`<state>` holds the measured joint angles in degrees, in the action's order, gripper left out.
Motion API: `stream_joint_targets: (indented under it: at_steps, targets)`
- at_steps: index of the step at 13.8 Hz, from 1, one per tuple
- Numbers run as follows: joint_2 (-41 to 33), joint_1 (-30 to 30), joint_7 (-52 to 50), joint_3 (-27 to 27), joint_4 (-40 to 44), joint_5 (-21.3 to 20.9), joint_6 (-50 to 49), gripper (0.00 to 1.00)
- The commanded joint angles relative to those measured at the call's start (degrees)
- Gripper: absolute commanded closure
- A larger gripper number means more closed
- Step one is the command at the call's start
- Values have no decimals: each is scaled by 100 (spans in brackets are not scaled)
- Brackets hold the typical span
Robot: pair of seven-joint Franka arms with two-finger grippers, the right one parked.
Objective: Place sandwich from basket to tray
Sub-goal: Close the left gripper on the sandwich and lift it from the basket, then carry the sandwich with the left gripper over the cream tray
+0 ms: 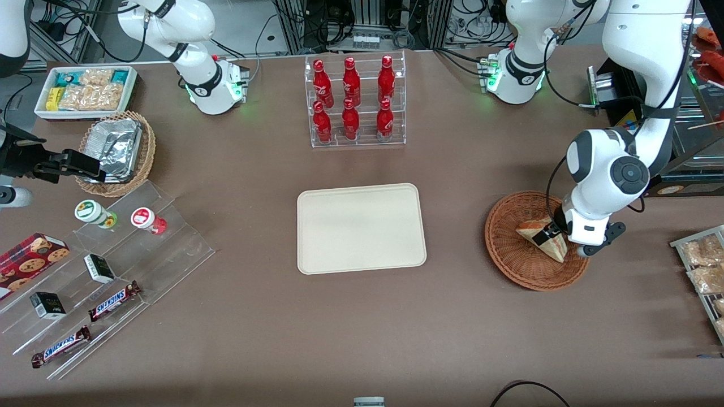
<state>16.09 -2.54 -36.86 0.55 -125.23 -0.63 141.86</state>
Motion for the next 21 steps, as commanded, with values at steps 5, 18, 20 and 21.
stream_joint_targets:
  at_steps: [5, 18, 20, 21]
  targets:
    - [44, -160, -340, 15, 7, -60, 61, 100]
    - [-388, -1529, -278, 42, 3100, -517, -3824, 100]
    - [-265, -1881, -296, 42, 3346, -508, -3833, 100]
    - [-256, -2048, -296, 42, 3391, -491, -3850, 100]
